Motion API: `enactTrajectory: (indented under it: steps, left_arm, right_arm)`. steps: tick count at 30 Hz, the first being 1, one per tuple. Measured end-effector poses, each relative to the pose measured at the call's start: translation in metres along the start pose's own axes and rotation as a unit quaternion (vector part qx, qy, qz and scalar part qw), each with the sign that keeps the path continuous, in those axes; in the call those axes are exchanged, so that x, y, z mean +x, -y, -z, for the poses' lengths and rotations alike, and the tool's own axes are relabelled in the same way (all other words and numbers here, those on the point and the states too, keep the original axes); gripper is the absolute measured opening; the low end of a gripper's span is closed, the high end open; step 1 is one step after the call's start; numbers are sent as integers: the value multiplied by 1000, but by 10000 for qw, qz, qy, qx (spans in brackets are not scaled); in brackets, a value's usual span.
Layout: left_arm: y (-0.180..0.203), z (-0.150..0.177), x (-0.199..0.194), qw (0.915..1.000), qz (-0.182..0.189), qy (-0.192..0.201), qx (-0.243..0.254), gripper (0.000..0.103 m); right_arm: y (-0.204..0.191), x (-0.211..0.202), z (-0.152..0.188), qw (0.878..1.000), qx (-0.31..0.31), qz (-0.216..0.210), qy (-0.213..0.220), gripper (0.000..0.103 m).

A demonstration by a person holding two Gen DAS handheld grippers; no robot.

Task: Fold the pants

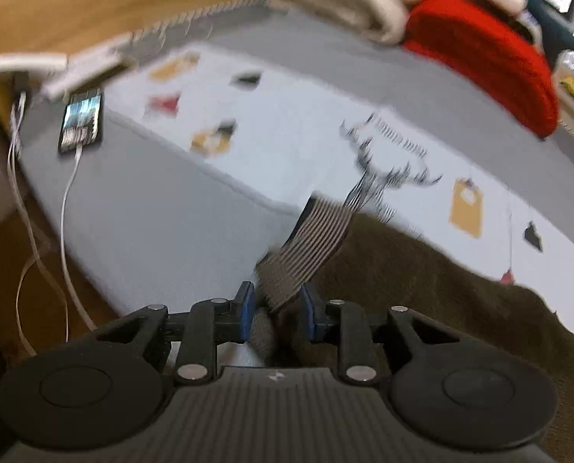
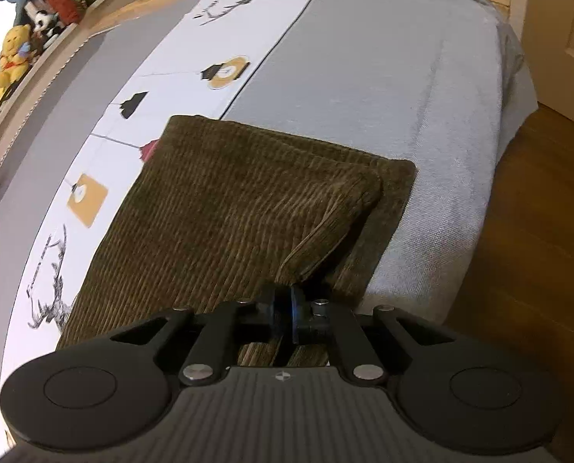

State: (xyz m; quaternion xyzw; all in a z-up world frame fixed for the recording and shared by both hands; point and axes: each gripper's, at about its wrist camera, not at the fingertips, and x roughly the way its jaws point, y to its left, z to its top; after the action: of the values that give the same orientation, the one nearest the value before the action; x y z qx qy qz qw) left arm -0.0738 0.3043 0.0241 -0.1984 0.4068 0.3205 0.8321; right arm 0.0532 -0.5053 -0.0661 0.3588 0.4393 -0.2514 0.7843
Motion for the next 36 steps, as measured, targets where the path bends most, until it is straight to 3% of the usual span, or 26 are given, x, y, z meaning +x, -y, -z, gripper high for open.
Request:
enactTrajectory:
  steps: [3,5,6,7,8,10,11,12,13,17,19,22,25,26,28,30,32,36]
  left_arm:
    - [20,1,1,9980,546,30,311,29]
    - [28,3,14,9931,1116,-337,131,29]
    - [31,5,23,9908,1234,-550,38,29]
    - [34,8,33,9910,1094,-764,100,28]
    - [38,13,44,9926,674,-968,298,28]
    - [31,21,60,9913,-284,-1225,391,11]
    - [22,22,65,9888,-505,-1387,226,14]
    - [15,22,66,9876,-551,-1472,21,27]
    - [12,20,65,9874,-558,-1476,-84,30]
    - [35,14,44,9947,-69,-1001,211,28]
    - [62,13,35,9942,514,-787,530,30]
    - [115,23,19,9782,1392,-603,1418,32]
    - [170,52,0,9488,1795,-309,2582,37]
    - [182,64,-3,9387,1902,-299,2859,37]
    - [202,83,-2,9236,2078,-544,3174,37]
    - [216,102,14,9169,2012,-1220,3224,37]
    - [223,119,39,9081,1641,-1930,3333,37]
    - [238,118,35,9045,1674,-1705,3532,39]
  right_arm:
    - [2,7,-1,10000,29,38,-50,9]
    - [1,7,-1,10000,-44,-15,-28,6]
    - [-1,6,-1,9999,-144,-5,45,3]
    - [-3,3,0,9996,-243,2,133,3]
    - [-5,-1,1,9992,-343,30,227,2]
    - [-2,-11,3,9983,-366,156,426,2]
    - [2,-13,2,9984,-261,178,471,1]
    - [7,-14,1,9984,-139,229,493,1]
    - [10,-13,0,9985,-65,278,474,1]
    - [14,-2,-2,9994,-106,234,253,2]
    - [14,-5,-1,9993,-125,146,308,2]
    - [17,-9,-3,9990,-105,54,427,3]
    - [25,-19,-7,9977,30,180,658,5]
    - [30,-21,-10,9967,115,243,771,12]
    - [41,-21,-14,9957,372,194,825,16]
    - [51,-15,-17,9959,612,92,664,41]
    - [57,-5,-18,9961,762,-30,441,44]
    - [53,1,-18,9965,727,-200,359,45]
